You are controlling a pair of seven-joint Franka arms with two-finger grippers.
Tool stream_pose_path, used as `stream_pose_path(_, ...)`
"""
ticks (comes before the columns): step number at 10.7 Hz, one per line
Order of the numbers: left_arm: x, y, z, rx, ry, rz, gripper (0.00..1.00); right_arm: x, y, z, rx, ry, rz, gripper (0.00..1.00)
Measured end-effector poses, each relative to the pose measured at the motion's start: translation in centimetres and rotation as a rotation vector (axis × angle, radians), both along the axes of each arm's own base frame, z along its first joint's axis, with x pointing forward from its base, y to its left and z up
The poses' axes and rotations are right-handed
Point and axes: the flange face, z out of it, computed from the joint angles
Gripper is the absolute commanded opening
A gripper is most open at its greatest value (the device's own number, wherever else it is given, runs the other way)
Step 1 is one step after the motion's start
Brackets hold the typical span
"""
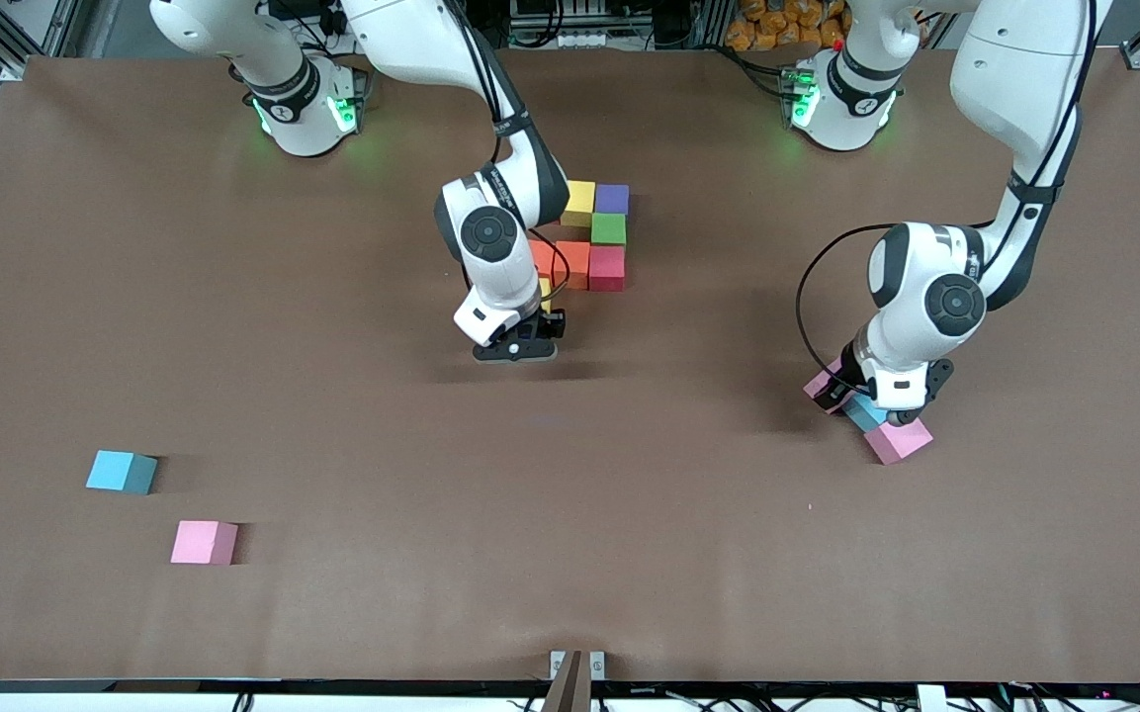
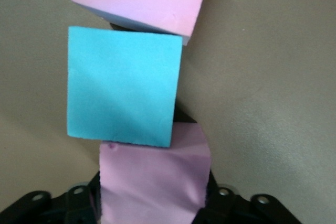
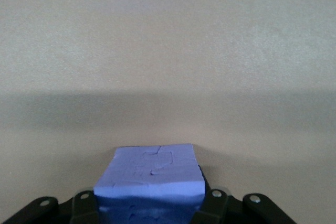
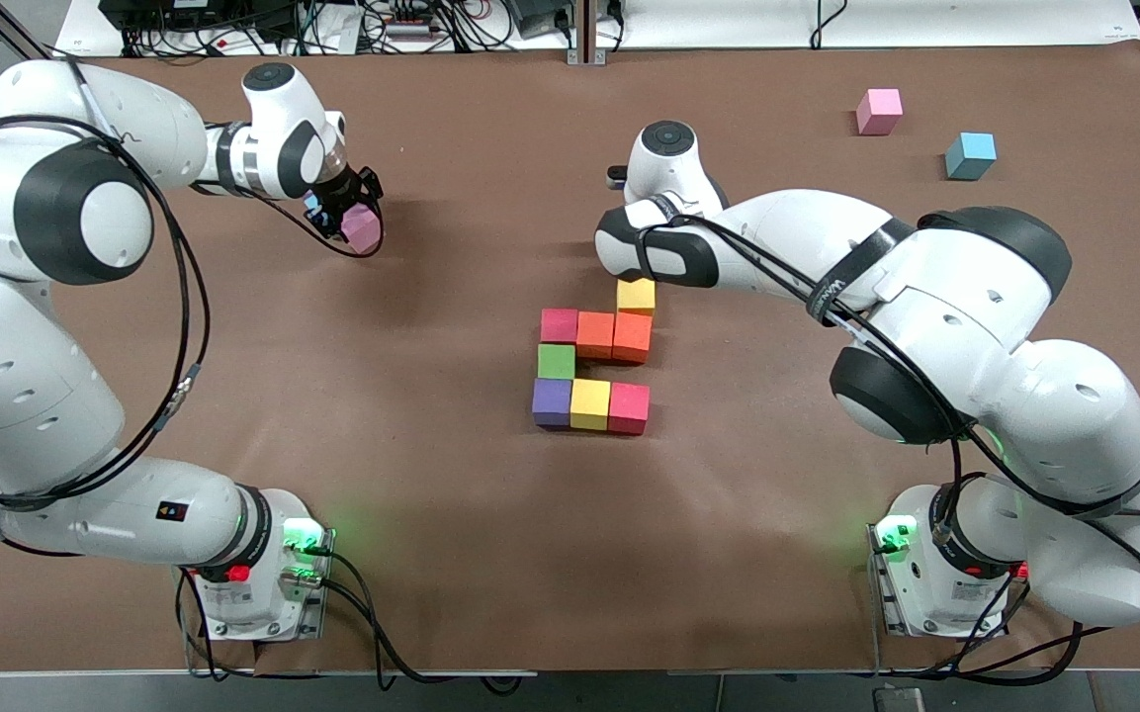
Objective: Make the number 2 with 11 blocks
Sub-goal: 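Lower purple near yellow with the right gripper while the left gripper grasps pink, then place purple beside yellow with the right gripper while the left gripper lifts pink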
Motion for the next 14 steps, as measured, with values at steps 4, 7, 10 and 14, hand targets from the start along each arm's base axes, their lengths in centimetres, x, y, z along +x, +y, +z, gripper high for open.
stream_pose_path(4,0.2,-0.9,0.6,-0.007,-0.015,-0.013,0.0,-0.3,-0.3,0.0,-0.001,0.008,-0.023,0.99)
stream_pose_path(7,0.4,-3.9,2.1,-0.026,-0.043,-0.029,0.0,-1.4,-1.3,-2.0,-0.039,0.05,-0.052,1.0)
stream_pose_path(10,-0.6,-10.7,3.5,-0.044,-0.041,0.051,0.0,-1.3,-2.0,-2.3,-0.058,0.068,-0.08,1.0)
stream_pose_path(14,-0.8,-17.5,7.3,-0.089,0.035,0.123,0.0,0.0,-2.7,-1.1,-0.023,0.127,-0.168,1.0)
